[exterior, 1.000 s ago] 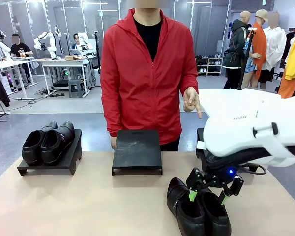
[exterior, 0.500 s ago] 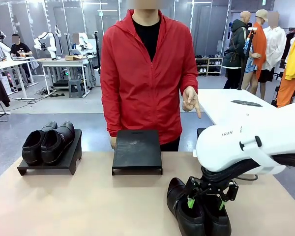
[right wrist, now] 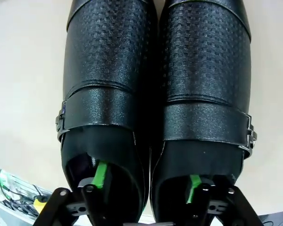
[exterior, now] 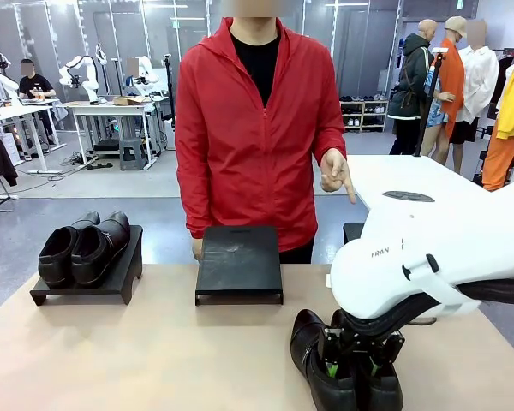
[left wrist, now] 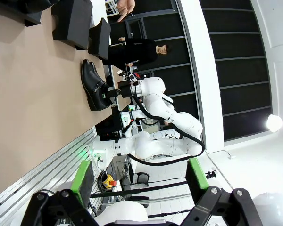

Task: Place the shoes on the stand as instructed by the person.
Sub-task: Pick up another pair of Shoes and place it on the Shoes Stand indicated by the person.

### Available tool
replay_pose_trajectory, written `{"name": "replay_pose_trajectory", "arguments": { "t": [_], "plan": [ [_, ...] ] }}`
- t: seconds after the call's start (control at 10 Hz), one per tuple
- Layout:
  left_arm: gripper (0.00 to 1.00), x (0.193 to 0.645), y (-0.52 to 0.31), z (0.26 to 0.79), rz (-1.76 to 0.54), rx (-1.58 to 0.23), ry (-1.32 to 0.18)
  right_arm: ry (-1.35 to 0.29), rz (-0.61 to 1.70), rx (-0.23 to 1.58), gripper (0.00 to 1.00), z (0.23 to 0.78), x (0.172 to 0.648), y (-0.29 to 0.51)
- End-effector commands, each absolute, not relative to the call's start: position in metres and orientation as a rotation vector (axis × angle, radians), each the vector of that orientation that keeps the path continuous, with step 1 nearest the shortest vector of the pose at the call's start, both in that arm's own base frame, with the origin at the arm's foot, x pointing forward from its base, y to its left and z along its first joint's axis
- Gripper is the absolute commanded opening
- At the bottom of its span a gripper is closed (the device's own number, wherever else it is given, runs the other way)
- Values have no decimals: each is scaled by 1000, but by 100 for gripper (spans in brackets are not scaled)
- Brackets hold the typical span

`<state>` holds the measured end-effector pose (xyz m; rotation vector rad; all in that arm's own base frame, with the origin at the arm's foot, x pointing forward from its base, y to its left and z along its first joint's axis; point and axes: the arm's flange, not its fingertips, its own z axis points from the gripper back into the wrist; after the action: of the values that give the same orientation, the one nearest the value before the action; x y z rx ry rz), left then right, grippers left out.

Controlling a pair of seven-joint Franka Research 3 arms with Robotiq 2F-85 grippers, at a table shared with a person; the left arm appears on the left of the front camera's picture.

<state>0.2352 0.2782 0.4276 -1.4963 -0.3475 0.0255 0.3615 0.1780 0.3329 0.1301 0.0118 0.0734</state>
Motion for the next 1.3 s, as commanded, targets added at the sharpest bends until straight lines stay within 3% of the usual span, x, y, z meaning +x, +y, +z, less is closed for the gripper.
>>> {"name": "replay_pose_trajectory", "arguments": {
  "t": [0.0,0.7,1.2],
  "plan": [
    [100,233,278,429,2,-1508,-358,-13,55,96,0,333,358,186],
    [100,233,278,429,2,-1508,-358,-55,58,91,0,352,352,175],
    [100,233,278,429,2,-1508,-358,-303,55,102,0,472,331,89]
  ]
}}
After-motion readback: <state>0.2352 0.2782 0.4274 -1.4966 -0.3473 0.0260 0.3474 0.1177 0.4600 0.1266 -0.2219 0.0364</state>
